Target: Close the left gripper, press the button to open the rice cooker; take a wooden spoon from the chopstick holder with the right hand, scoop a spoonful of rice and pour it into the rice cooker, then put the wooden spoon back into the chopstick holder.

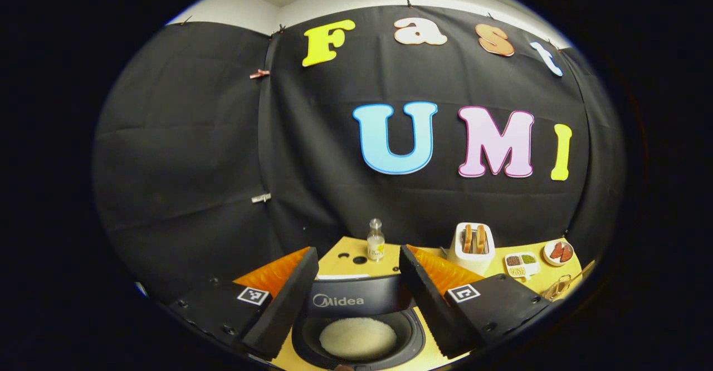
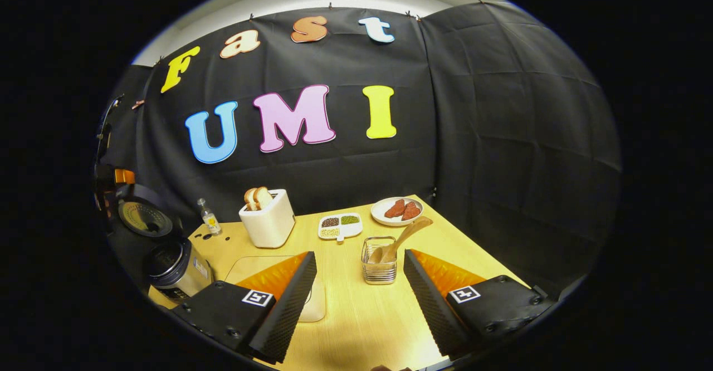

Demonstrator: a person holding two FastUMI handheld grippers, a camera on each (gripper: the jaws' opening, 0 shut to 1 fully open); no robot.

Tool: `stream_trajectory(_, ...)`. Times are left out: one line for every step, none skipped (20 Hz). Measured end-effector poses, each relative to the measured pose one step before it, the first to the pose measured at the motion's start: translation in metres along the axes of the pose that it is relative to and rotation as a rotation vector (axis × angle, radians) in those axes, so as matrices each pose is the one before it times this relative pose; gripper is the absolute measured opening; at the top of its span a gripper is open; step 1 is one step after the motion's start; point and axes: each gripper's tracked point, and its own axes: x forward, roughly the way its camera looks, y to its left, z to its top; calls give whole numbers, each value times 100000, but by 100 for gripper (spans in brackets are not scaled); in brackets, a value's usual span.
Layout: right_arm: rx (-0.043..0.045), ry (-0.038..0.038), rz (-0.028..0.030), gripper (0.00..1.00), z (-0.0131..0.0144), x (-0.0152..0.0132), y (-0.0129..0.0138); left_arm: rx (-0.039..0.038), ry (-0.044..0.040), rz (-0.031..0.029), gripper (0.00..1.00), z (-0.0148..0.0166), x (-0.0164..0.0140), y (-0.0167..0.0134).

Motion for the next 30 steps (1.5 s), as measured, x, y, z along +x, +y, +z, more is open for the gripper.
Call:
stream_trajectory(541, 601, 356, 99, -233, 52, 26, 611, 1345, -29, 100, -917, -612, -119)
stream_trajectory(372, 1029, 575, 99, -417, 49, 56, 328, 1107, -303, 100, -854, -549, -176)
stream_trajectory(30, 1002, 764, 99, -530, -17, 74, -771, 1534, -317, 100, -1048, -555, -180)
stream_trajectory(-504, 1222, 716, 99, -467, 114, 83, -1206, 1737, -120, 100, -1145, -455, -98)
stream_trajectory(-724, 1694, 542, 98, -654, 109, 51, -648, 2115, 148, 100, -1406, -220, -9)
stream_trajectory(-699, 1869, 676, 98, -703, -58, 133, -974, 3333, 290, 100, -1661, -104, 87)
stream_trajectory(-474, 1316, 854, 99, -472, 5, 227, -1312, 2863, 355, 100, -1539, -16, 123)
stream_trajectory(-432, 733, 864, 98, -312, 10, 293, -545, 2057, 365, 100, -1335, 60, 122)
stream_trajectory(-555, 463, 859, 98, -233, -51, 308, 549, 624, 127, 100, -1145, -13, 113)
stream_trajectory(-767, 524, 826, 98, -164, 142, 335, 824, 568, -137, 100, -972, 67, -35)
stream_trajectory(-822, 450, 943, 99, -197, 3, 393, 689, 362, -120, 100, -987, 163, -109)
stream_trajectory(-845, 373, 807, 99, -27, 0, 396, 299, 312, 61, 100, -764, 208, 37)
stream_trajectory(-588, 451, 727, 99, -159, 104, 401, 50, 851, 50, 100, -1007, 209, 4)
stream_trajectory(-357, 380, 702, 98, -114, 35, 427, -326, 773, -81, 100, -764, 207, 24)
stream_trajectory(-98, 387, 483, 99, -128, 100, 420, -318, 909, -83, 100, -763, 217, 30)
stream_trajectory(-52, 510, -129, 99, -149, 180, 219, 131, -238, -229, 100, -482, 180, -18)
stream_trajectory(-182, 855, -232, 98, -278, 153, 235, 423, -588, -379, 100, -314, 119, -52)
stream_trajectory(-271, 621, 143, 98, -150, 128, 409, 96, -60, -239, 100, -342, 120, 3)
stream_trajectory(-407, -18, 469, 99, 71, 82, 499, 309, -312, -265, 100, -423, 108, 28)
stream_trajectory(-465, -212, 668, 99, 188, 90, 481, 478, -127, 20, 100, -109, 107, 1)
stream_trajectory(-392, -238, 838, 99, 178, 47, 467, 715, -1538, -22, 100, 84, -174, -25)
stream_trajectory(-363, -71, 772, 99, -12, 92, 371, 599, -721, 237, 100, -141, 147, -125)
stream_trajectory(-245, 110, 651, 99, 44, -29, 321, 533, -1019, -253, 100, -155, 42, -116)
stream_trajectory(-113, 4, 505, 99, -99, 46, 222, 1174, -1167, 193, 100, -73, 89, -67)
stream_trajectory(-186, 132, 49, 99, -115, -84, 140, 496, 581, 99, 100, -147, -73, 43)
stream_trajectory(-205, 434, 128, 99, -275, -124, 62, -1548, 333, 99, 100, -59, 98, 140)
stream_trajectory(-213, 177, 510, 99, -161, -205, 179, -1615, 294, 16, 100, 76, 76, 32)
stream_trajectory(-358, -70, 385, 99, -8, -146, 123, -401, 2005, 3, 100, -676, 66, -100)
stream_trajectory(-506, -16, 116, 99, -29, -86, -83, 911, -1317, -144, 100, 45, -7, -85)
stream_trajectory(-409, 286, -185, 99, -170, -88, -156, 915, -971, -46, 100, -130, 249, -28)
